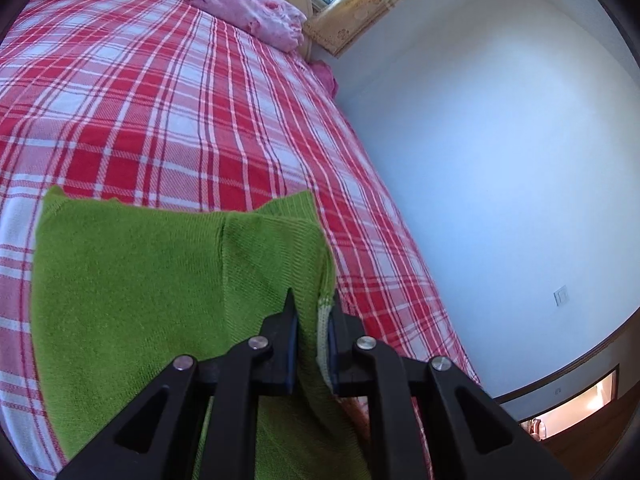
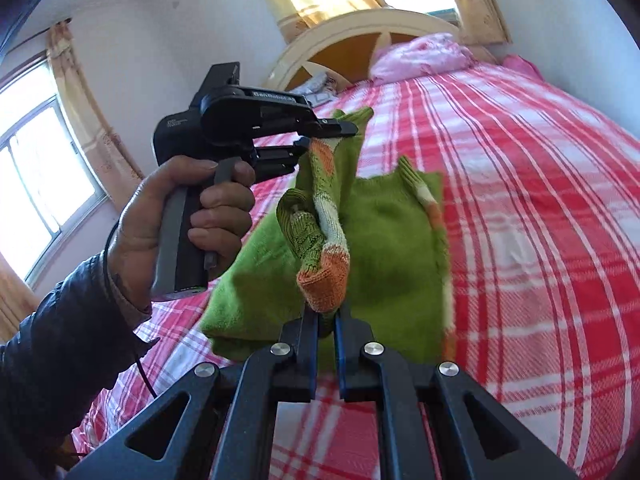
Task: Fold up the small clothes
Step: 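Lift the folded sweater with both grippers and fold it over itself, then open both grippers and release the folded sweater onto the bedspread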
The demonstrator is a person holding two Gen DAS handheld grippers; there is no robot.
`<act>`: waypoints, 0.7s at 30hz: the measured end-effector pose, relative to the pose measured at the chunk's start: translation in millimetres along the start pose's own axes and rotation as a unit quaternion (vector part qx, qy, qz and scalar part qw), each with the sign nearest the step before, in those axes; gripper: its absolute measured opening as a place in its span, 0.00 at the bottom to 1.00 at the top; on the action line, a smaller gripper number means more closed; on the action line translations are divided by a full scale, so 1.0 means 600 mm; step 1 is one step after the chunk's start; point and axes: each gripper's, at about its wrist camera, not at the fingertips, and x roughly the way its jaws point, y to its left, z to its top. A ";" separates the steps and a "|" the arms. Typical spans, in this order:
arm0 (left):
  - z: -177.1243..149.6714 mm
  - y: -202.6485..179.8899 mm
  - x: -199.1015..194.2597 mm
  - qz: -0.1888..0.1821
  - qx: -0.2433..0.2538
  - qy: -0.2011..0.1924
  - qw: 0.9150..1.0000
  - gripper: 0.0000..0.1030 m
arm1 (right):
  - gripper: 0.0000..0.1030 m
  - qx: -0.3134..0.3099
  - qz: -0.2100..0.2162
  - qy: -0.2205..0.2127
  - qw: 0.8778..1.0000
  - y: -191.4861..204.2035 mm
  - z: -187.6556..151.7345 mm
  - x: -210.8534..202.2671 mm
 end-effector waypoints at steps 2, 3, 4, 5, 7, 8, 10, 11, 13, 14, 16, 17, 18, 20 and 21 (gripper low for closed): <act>-0.005 -0.005 0.014 0.005 0.005 0.008 1.000 0.12 | 0.06 0.009 -0.002 0.004 1.000 -0.011 -0.006 -0.003; -0.007 -0.007 0.020 0.007 0.007 0.011 1.000 0.12 | 0.06 0.012 -0.003 0.006 1.000 -0.016 -0.010 -0.004; -0.010 -0.011 0.027 0.012 0.011 0.016 1.000 0.12 | 0.06 0.016 -0.004 0.008 1.000 -0.021 -0.012 -0.004; -0.012 -0.013 0.032 0.018 0.015 0.018 1.000 0.12 | 0.06 0.021 -0.002 0.009 1.000 -0.025 -0.014 -0.005; -0.015 -0.018 0.041 0.024 0.018 0.022 0.999 0.12 | 0.06 0.028 -0.003 0.010 1.000 -0.032 -0.016 -0.005; -0.016 -0.019 0.045 0.030 0.020 0.024 0.999 0.12 | 0.06 0.031 -0.004 0.010 0.999 -0.036 -0.017 -0.006; -0.018 -0.021 0.052 0.036 0.023 0.026 0.999 0.12 | 0.06 0.037 -0.004 0.012 0.999 -0.041 -0.016 -0.004; -0.020 -0.023 0.055 0.040 0.025 0.027 0.998 0.12 | 0.06 0.039 -0.005 0.012 0.999 -0.043 -0.018 -0.005; -0.024 -0.024 0.061 0.043 0.026 0.030 0.998 0.12 | 0.06 0.047 -0.004 0.015 0.999 -0.049 -0.022 -0.005; -0.026 -0.026 0.064 0.046 0.030 0.031 0.998 0.12 | 0.06 0.052 -0.004 0.017 0.998 -0.054 -0.025 -0.005; -0.031 -0.032 0.069 0.053 0.040 0.031 0.997 0.12 | 0.06 0.060 -0.004 0.020 0.998 -0.060 -0.029 -0.004; -0.031 -0.033 0.073 0.057 0.044 0.032 0.997 0.12 | 0.06 0.063 -0.004 0.021 0.998 -0.061 -0.030 -0.004; -0.034 -0.034 0.076 0.061 0.047 0.032 0.997 0.12 | 0.06 0.065 -0.004 0.022 0.998 -0.063 -0.031 -0.003; -0.038 -0.036 0.082 0.069 0.053 0.030 0.996 0.12 | 0.06 0.066 -0.006 0.023 0.998 -0.064 -0.032 -0.002; -0.039 -0.037 0.086 0.073 0.058 0.029 0.995 0.14 | 0.06 0.069 -0.006 0.024 0.997 -0.065 -0.034 -0.001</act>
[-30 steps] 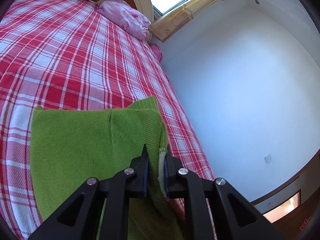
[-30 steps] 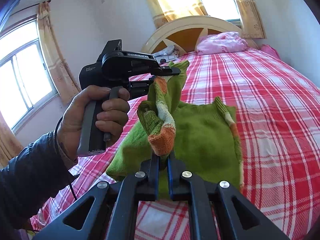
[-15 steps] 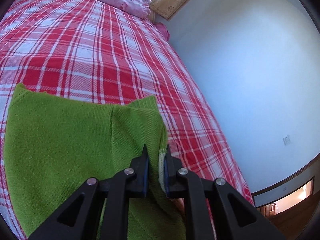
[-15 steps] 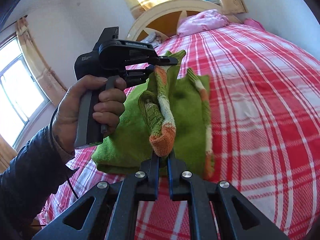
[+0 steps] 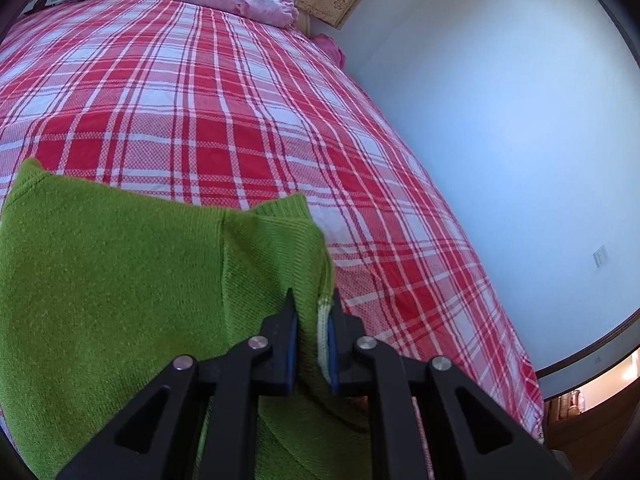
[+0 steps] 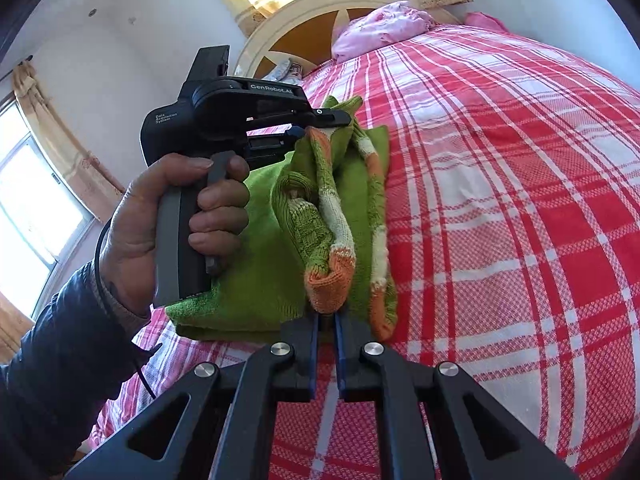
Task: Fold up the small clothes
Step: 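Open both grippers and release the folded sweater onto the bedspread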
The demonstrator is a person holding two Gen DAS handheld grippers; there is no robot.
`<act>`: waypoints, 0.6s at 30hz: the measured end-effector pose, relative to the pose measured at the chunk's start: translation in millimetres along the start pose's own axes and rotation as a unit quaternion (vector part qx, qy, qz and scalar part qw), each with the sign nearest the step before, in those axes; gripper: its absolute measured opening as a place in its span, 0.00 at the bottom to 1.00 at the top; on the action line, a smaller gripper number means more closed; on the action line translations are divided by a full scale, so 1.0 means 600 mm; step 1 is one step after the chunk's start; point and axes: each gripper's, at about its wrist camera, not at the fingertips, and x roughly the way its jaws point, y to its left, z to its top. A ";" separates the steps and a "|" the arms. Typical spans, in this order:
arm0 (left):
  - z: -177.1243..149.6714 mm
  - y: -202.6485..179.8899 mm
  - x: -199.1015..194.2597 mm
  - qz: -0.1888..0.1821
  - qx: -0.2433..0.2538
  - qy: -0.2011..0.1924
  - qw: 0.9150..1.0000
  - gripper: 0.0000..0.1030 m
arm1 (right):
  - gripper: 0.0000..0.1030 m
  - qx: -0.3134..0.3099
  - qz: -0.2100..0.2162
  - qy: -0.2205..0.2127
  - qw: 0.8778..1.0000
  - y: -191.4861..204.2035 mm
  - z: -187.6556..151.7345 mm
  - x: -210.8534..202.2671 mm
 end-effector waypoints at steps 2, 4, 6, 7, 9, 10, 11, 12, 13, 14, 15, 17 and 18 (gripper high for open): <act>-0.005 -0.012 0.006 0.015 0.019 0.000 1.000 0.16 | 0.06 0.004 0.002 0.002 1.000 -0.004 0.000 0.001; -0.008 -0.026 -0.006 0.013 0.034 -0.004 0.999 0.17 | 0.06 0.010 0.007 0.002 1.000 -0.010 0.001 0.002; -0.011 -0.040 -0.035 -0.002 0.049 -0.017 0.999 0.17 | 0.07 0.012 0.011 0.000 1.000 -0.012 0.005 -0.001; -0.016 -0.046 -0.062 -0.003 0.065 -0.034 0.997 0.19 | 0.07 0.013 0.014 0.000 1.000 -0.014 0.006 -0.002; -0.032 -0.046 -0.118 0.016 0.094 -0.066 0.993 0.37 | 0.15 0.019 0.019 -0.006 1.000 -0.017 0.010 -0.013; -0.040 -0.038 -0.140 0.027 0.099 -0.079 0.992 0.57 | 0.29 0.019 0.020 -0.014 1.000 -0.018 0.012 -0.020; -0.052 -0.027 -0.166 0.044 0.100 -0.097 0.989 0.64 | 0.48 0.016 0.015 -0.030 0.999 -0.017 0.016 -0.032; -0.068 -0.011 -0.194 0.074 0.102 -0.118 0.985 0.72 | 0.55 0.012 0.005 -0.046 0.999 -0.016 0.021 -0.043; -0.082 0.002 -0.211 0.094 0.108 -0.127 0.981 0.73 | 0.56 0.007 -0.005 -0.060 0.998 -0.013 0.028 -0.052; -0.101 0.019 -0.228 0.120 0.114 -0.133 0.977 0.73 | 0.56 0.000 -0.009 -0.068 0.998 -0.009 0.035 -0.057; -0.113 0.029 -0.234 0.133 0.117 -0.133 0.975 0.73 | 0.56 -0.011 -0.006 -0.075 0.997 0.000 0.047 -0.060; -0.148 0.061 -0.248 0.153 0.114 -0.131 0.973 0.73 | 0.56 -0.025 -0.001 -0.074 0.997 0.018 0.075 -0.052; -0.163 0.069 -0.249 0.148 0.109 -0.127 0.975 0.73 | 0.56 -0.026 0.004 -0.070 0.997 0.025 0.094 -0.039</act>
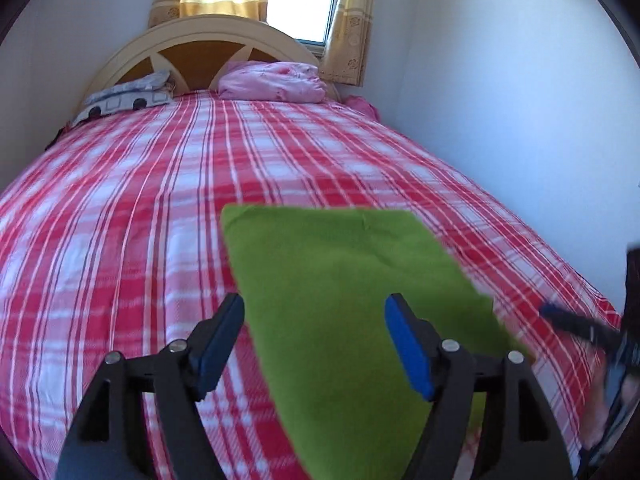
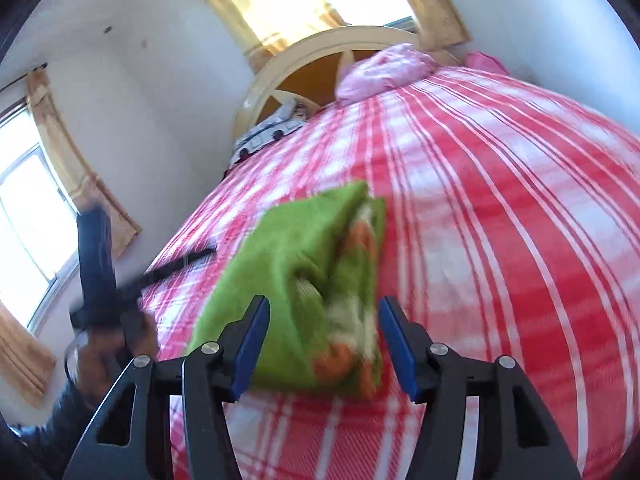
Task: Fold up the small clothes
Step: 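Open both grippers and release the folded sweater onto the bedspread, then move both open grippers to the edges of the folded green bundle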
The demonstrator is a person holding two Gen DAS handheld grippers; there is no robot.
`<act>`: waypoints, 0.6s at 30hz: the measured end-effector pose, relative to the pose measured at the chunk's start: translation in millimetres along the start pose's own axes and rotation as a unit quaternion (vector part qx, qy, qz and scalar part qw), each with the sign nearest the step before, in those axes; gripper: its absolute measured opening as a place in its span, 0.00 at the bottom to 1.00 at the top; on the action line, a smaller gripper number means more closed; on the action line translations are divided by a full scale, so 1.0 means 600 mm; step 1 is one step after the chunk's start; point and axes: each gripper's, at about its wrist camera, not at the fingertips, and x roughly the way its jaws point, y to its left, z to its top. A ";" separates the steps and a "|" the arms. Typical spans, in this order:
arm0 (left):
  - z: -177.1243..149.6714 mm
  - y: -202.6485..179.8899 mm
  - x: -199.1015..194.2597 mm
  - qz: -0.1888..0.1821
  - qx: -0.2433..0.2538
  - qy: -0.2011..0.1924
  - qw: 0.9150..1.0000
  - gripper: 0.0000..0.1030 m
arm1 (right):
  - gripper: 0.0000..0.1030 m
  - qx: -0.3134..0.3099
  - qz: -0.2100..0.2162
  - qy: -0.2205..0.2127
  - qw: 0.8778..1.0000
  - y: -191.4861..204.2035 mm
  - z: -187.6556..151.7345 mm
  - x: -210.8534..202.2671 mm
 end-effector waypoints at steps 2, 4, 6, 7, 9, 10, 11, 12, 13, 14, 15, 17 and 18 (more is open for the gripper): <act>-0.024 0.009 0.004 -0.003 -0.008 0.013 1.000 0.73 | 0.56 0.010 0.008 0.018 1.000 0.003 0.034 0.045; -0.042 0.008 0.018 -0.004 -0.015 0.024 1.000 0.73 | 0.55 0.019 0.013 0.050 0.998 0.000 0.057 0.097; -0.053 0.007 0.024 -0.008 -0.022 0.027 0.999 0.73 | 0.44 0.031 0.018 0.086 0.996 -0.008 0.064 0.146; -0.056 0.007 0.027 -0.013 -0.026 0.026 0.999 0.74 | 0.22 0.039 0.014 0.100 0.994 -0.015 0.064 0.167; -0.059 0.004 0.025 -0.018 -0.027 0.025 0.999 0.77 | 0.13 0.044 0.007 0.108 0.993 -0.022 0.062 0.180; -0.058 0.003 0.025 -0.017 -0.026 0.024 0.999 0.80 | 0.10 0.037 -0.001 0.101 0.994 -0.021 0.064 0.173; -0.059 0.003 0.023 -0.014 -0.024 0.024 0.999 0.81 | 0.08 0.023 -0.013 0.088 0.996 -0.017 0.065 0.159; -0.062 0.001 0.020 -0.013 -0.018 0.024 0.999 0.85 | 0.08 0.009 -0.024 0.069 0.997 -0.013 0.068 0.138; -0.064 -0.001 0.019 -0.013 -0.015 0.023 1.000 0.89 | 0.08 0.006 -0.032 0.062 0.998 -0.018 0.067 0.127; -0.067 -0.004 0.020 -0.014 -0.012 0.025 1.000 0.91 | 0.08 0.006 -0.040 0.065 0.997 -0.022 0.065 0.125; -0.071 -0.009 0.026 -0.010 -0.007 0.033 0.999 0.94 | 0.08 0.006 -0.047 0.072 0.996 -0.026 0.059 0.131; -0.074 -0.013 0.037 -0.007 -0.002 0.051 0.999 0.94 | 0.07 -0.005 -0.077 0.093 0.993 -0.042 0.043 0.157; -0.073 -0.015 0.039 -0.011 -0.002 0.054 0.998 0.94 | 0.07 -0.012 -0.086 0.093 0.992 -0.048 0.038 0.163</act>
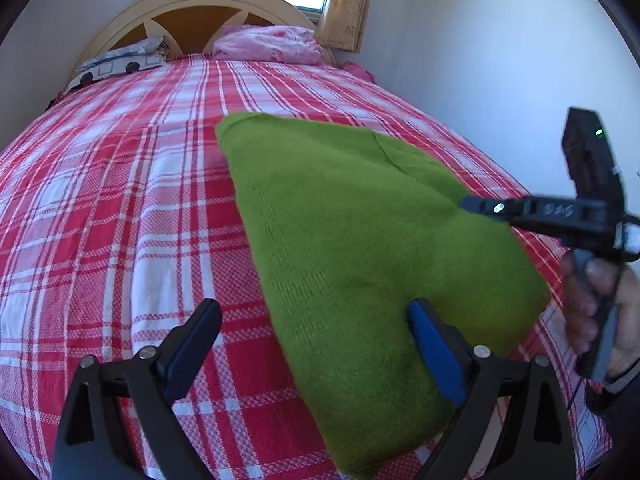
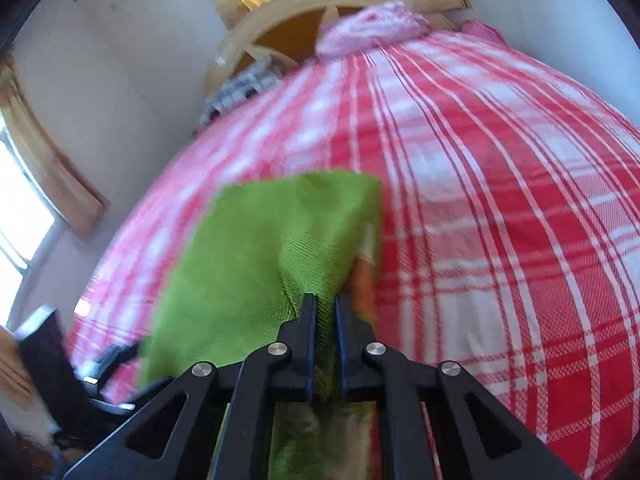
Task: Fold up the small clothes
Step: 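Move both open grippers to the edges of the folded green bundle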
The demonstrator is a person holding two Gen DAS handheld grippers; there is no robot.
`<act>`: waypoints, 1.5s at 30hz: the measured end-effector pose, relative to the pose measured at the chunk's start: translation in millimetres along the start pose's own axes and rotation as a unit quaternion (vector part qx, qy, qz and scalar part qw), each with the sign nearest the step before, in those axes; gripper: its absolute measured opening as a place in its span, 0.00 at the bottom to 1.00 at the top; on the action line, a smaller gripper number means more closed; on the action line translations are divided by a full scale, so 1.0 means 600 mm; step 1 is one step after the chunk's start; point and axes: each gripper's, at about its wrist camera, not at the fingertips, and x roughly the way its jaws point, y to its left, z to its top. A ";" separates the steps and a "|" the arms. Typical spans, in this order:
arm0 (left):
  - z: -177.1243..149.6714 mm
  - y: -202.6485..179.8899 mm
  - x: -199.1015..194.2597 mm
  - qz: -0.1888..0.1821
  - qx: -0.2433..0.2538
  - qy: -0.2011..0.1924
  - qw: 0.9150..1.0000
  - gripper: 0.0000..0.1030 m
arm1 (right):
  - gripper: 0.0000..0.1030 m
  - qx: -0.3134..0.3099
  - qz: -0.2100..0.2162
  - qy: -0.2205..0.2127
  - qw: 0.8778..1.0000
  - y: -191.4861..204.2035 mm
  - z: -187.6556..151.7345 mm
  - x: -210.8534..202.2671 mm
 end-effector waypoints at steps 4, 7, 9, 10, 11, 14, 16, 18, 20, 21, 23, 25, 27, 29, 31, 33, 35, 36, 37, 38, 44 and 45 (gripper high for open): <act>0.000 -0.006 -0.011 0.004 0.001 -0.003 1.000 0.97 | 0.07 0.009 -0.002 -0.013 1.000 -0.014 -0.005 -0.004; 0.000 -0.006 -0.015 0.009 0.002 -0.005 1.000 1.00 | 0.07 -0.001 -0.012 -0.015 1.000 -0.013 -0.012 -0.011; -0.001 -0.007 -0.012 0.011 0.002 0.000 1.000 1.00 | 0.07 0.001 -0.012 -0.012 1.000 -0.016 -0.015 -0.009; -0.002 -0.008 -0.009 0.010 0.004 0.003 1.000 1.00 | 0.07 0.003 -0.013 -0.010 1.000 -0.016 -0.014 -0.007; -0.003 -0.009 -0.005 0.010 0.006 0.007 1.000 1.00 | 0.07 0.004 -0.014 -0.008 1.000 -0.017 -0.010 -0.002; -0.003 -0.013 0.001 0.008 0.008 0.017 1.000 1.00 | 0.07 0.011 -0.010 -0.003 1.000 -0.020 -0.008 0.004; -0.004 -0.009 0.006 0.005 0.002 0.023 1.000 1.00 | 0.07 0.015 -0.002 -0.005 1.000 -0.028 -0.012 0.005; -0.006 -0.010 0.009 0.001 -0.002 0.025 1.000 1.00 | 0.08 0.023 0.005 -0.007 1.000 -0.034 -0.015 0.005; -0.007 -0.012 0.010 0.003 -0.001 0.025 1.000 1.00 | 0.17 0.030 0.010 -0.008 0.999 -0.038 -0.016 0.004; -0.007 -0.012 0.012 0.005 0.001 0.025 1.000 1.00 | 0.22 0.033 0.004 -0.006 0.999 -0.040 -0.014 0.001; -0.008 -0.015 0.013 0.010 0.003 0.027 1.000 1.00 | 0.38 0.043 -0.007 -0.013 0.999 -0.035 -0.008 -0.016; -0.009 -0.017 0.013 0.015 0.008 0.026 1.000 1.00 | 0.38 0.025 -0.032 -0.041 0.998 -0.010 -0.005 -0.043; -0.009 -0.017 0.013 0.017 0.010 0.025 0.999 1.00 | 0.38 -0.009 -0.049 -0.076 0.996 0.028 -0.003 -0.071; -0.010 -0.019 0.013 0.017 0.010 0.027 0.999 1.00 | 0.39 -0.050 -0.037 -0.104 0.993 0.075 -0.005 -0.094; -0.008 -0.016 0.014 0.016 0.010 0.027 0.999 1.00 | 0.39 -0.101 0.000 -0.106 0.989 0.127 -0.011 -0.098; -0.009 -0.017 0.014 0.017 0.010 0.027 0.999 1.00 | 0.39 -0.126 0.037 -0.058 0.990 0.152 -0.017 -0.070; -0.009 -0.017 0.013 0.016 0.009 0.027 0.999 1.00 | 0.39 -0.118 0.029 0.001 0.993 0.147 -0.025 -0.024; -0.009 -0.015 0.013 0.014 0.007 0.026 1.000 1.00 | 0.39 -0.120 -0.002 0.024 0.992 0.134 -0.033 0.003; -0.009 -0.014 0.011 0.012 0.006 0.024 1.000 1.00 | 0.39 -0.128 0.002 0.024 0.991 0.127 -0.039 0.009; -0.010 -0.013 0.010 0.010 0.005 0.022 1.000 1.00 | 0.38 -0.133 0.010 0.015 0.991 0.125 -0.040 0.004; -0.011 0.012 -0.025 -0.024 -0.033 -0.033 0.999 1.00 | 0.76 -0.088 0.054 -0.038 0.994 0.078 -0.006 -0.059; -0.010 0.019 -0.026 -0.030 -0.045 -0.035 0.998 1.00 | 0.81 -0.062 0.061 -0.047 0.995 0.056 0.006 -0.063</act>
